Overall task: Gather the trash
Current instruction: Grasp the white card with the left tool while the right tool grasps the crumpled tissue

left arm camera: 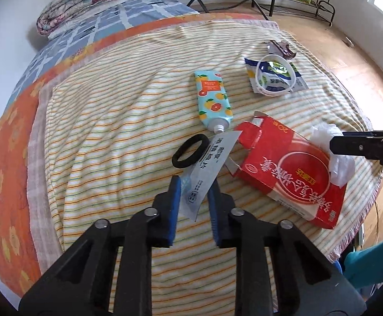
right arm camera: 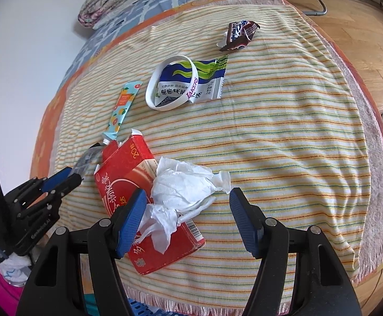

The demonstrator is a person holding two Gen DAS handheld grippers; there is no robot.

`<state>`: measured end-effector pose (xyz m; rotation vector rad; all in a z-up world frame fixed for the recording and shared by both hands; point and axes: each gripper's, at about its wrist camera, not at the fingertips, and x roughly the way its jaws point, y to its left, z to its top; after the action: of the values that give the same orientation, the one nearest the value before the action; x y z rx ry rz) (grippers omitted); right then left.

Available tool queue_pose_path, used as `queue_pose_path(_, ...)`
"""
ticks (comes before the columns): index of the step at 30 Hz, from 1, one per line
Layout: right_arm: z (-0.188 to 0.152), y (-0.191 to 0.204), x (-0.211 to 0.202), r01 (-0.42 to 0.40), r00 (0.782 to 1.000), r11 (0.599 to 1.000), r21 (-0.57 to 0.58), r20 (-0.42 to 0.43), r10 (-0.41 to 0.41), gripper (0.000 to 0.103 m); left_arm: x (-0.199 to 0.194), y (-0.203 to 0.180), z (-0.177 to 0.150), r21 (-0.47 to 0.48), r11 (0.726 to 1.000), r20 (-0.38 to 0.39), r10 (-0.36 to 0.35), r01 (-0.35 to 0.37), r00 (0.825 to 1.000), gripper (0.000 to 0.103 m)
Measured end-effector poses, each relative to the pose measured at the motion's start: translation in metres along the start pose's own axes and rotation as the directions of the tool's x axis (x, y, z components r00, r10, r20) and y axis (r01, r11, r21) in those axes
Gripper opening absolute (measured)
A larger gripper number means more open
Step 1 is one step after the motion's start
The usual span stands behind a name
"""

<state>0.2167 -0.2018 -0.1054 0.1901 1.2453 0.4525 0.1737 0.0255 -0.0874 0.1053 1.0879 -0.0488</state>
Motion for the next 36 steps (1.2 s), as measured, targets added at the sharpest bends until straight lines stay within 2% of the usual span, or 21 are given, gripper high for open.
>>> queue_pose_path(15, 0.002, 0.009, 0.013, -0.035, 0.999, 0.999, -0.012, -0.015, 0.035, 0.065, 0.002, 0.006, 0.004, -0.035, 0.998, 0.016, -0.051, 0.052, 0.999, 0.005)
queue_pose_path(17, 0.001, 0.009, 0.012, -0.035, 0.999, 0.999, -0.01, -0.007, 0.035, 0.057, 0.0, 0.005, 0.005, -0.038, 0.998, 0.021, -0.056, 0.057, 0.998, 0.004)
queue_pose_path(19, 0.001, 0.007, 0.011, -0.035, 0.999, 0.999, -0.004, -0.007, 0.035, 0.038, -0.002, 0.005, 0.005, -0.04, 0.996, 0.028, -0.073, 0.074, 0.997, 0.001)
queue_pose_path(21, 0.001, 0.005, 0.01, -0.041, 0.999, 0.999, 0.002, -0.002, 0.041, 0.036, -0.005, 0.004, 0.004, -0.043, 0.995, 0.037, -0.09, 0.091, 0.995, 0.001)
queue_pose_path(22, 0.001, 0.004, 0.01, -0.042, 0.999, 0.999, 0.004, 0.001, 0.042, 0.031, -0.005, 0.003, 0.003, -0.042, 0.995, 0.036, -0.09, 0.092, 0.995, 0.001)
queue_pose_path(36, -0.003, 0.014, -0.03, -0.046, 0.992, 0.997, -0.061, 0.117, 0.053, 0.028, -0.035, 0.0, -0.009, -0.051, 0.991, 0.073, -0.122, 0.126, 0.99, 0.001)
